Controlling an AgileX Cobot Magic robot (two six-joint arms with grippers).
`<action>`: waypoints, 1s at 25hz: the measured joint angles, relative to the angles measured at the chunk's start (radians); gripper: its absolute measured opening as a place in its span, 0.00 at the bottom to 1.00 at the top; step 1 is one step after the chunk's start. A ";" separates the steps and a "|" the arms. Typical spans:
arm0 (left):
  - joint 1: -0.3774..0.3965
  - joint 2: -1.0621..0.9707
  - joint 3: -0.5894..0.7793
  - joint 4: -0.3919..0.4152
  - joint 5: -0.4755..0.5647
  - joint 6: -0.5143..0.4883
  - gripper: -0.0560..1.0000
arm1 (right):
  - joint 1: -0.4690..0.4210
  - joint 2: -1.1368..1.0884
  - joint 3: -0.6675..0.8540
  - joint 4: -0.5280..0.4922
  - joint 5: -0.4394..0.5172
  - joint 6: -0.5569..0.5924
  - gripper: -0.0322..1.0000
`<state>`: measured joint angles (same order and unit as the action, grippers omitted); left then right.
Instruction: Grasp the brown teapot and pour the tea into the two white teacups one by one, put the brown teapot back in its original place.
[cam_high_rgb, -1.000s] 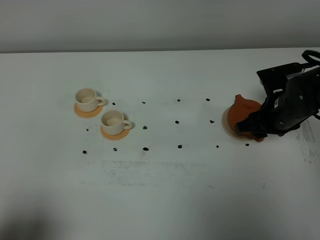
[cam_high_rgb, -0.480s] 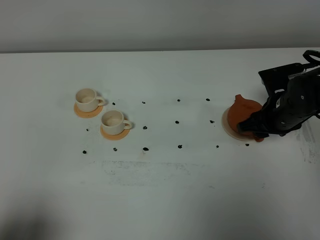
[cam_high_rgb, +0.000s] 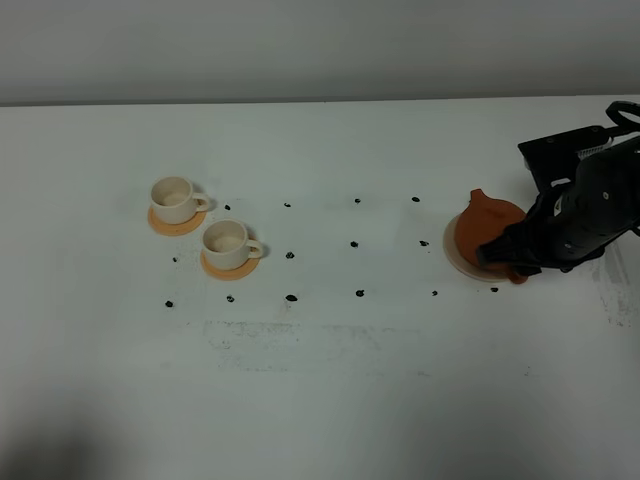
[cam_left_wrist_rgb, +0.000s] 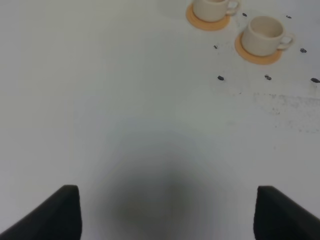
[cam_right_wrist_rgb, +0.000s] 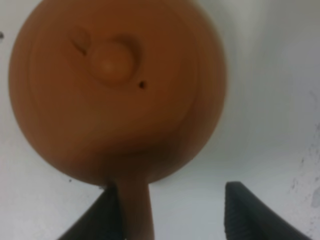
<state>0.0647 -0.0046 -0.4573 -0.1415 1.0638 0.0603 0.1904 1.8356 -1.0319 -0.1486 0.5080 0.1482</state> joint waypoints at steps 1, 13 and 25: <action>0.000 0.000 0.000 0.000 0.000 0.000 0.69 | 0.000 0.001 0.000 0.000 0.000 0.000 0.45; 0.000 0.000 0.000 0.000 0.000 0.000 0.69 | 0.000 0.008 0.000 0.027 -0.013 -0.139 0.12; 0.000 0.000 0.000 0.000 0.000 0.001 0.69 | -0.002 0.020 0.000 0.051 -0.016 -0.182 0.12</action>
<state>0.0647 -0.0046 -0.4573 -0.1415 1.0638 0.0613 0.1885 1.8555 -1.0319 -0.0978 0.4920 -0.0335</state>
